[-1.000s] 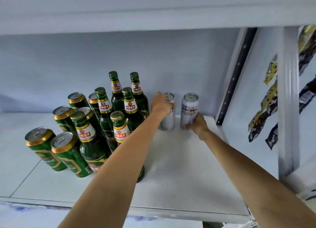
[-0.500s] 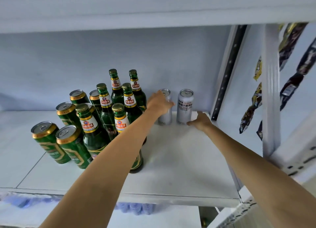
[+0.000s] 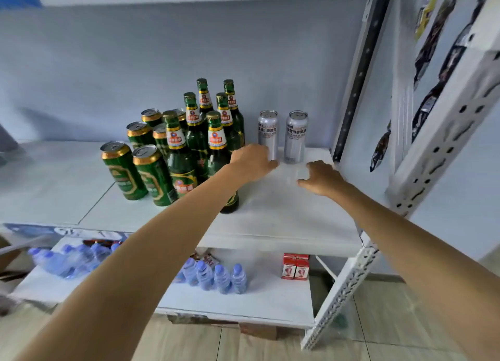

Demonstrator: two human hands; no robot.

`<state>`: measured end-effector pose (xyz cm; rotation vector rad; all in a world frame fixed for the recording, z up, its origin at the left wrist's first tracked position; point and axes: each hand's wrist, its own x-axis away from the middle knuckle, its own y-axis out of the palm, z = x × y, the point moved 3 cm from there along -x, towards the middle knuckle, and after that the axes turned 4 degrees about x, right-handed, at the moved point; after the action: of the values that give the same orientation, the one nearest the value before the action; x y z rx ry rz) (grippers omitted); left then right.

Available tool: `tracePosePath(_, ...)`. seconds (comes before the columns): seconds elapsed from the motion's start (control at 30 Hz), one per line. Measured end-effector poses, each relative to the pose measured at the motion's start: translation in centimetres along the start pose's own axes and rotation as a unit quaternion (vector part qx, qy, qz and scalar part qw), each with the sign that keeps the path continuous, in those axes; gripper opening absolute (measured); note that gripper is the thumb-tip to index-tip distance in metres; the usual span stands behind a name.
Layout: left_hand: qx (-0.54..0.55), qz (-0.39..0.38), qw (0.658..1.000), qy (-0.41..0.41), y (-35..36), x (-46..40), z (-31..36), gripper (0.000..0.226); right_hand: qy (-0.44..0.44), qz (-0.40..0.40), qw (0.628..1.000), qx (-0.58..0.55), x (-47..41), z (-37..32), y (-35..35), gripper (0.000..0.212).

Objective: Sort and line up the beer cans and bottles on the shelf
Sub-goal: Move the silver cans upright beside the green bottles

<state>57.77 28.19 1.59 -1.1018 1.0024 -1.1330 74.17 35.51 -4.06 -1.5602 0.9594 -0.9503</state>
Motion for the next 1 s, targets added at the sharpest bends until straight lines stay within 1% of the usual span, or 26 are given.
tracePosePath(0.07, 0.01, -0.009, 1.0, 0.004, 0.0, 2.6, -0.4, 0.051, -0.011, -0.022, 1.0, -0.008, 2.3, -1.1, 0.2, 0.07)
tracePosePath(0.17, 0.0, -0.005, 1.0, 0.01, -0.6, 6.5, -1.7, 0.054, -0.022, -0.03, 0.999, -0.012, 5.3, -3.1, 0.2, 0.069)
tracePosePath(0.3, -0.011, -0.01, 0.999, 0.035, -1.6, 12.4, -5.3, 0.042, -0.028, -0.029, 0.997, -0.063, 9.6, -7.5, 0.9, 0.069)
tracePosePath(0.4, -0.013, -0.02, 0.999, 0.048, -2.5, 17.2, -8.8, 0.04, -0.023, -0.023, 0.997, -0.075, 13.0, -11.5, 2.0, 0.066)
tracePosePath(0.57, -0.015, -0.051, 0.998, 0.037, -4.0, 25.1, -17.0, 0.044, -0.053, -0.021, 0.995, -0.08, 18.6, -20.7, 4.0, 0.054)
tracePosePath(0.73, -0.021, -0.047, 0.999, -0.012, -5.7, 30.8, -25.7, 0.047, -0.105, 0.011, 0.994, -0.038, 21.9, -31.0, 5.5, 0.055)
tracePosePath(0.83, -0.038, -0.045, 0.997, -0.047, -6.9, 33.2, -31.2, 0.047, -0.137, 0.007, 0.99, -0.008, 22.1, -36.7, 6.3, 0.055)
tracePosePath(1.0, -0.053, -0.031, 0.994, -0.093, -8.8, 35.6, -41.6, 0.044, -0.182, -0.007, 0.983, 0.007, 19.8, -46.5, 7.8, 0.056)
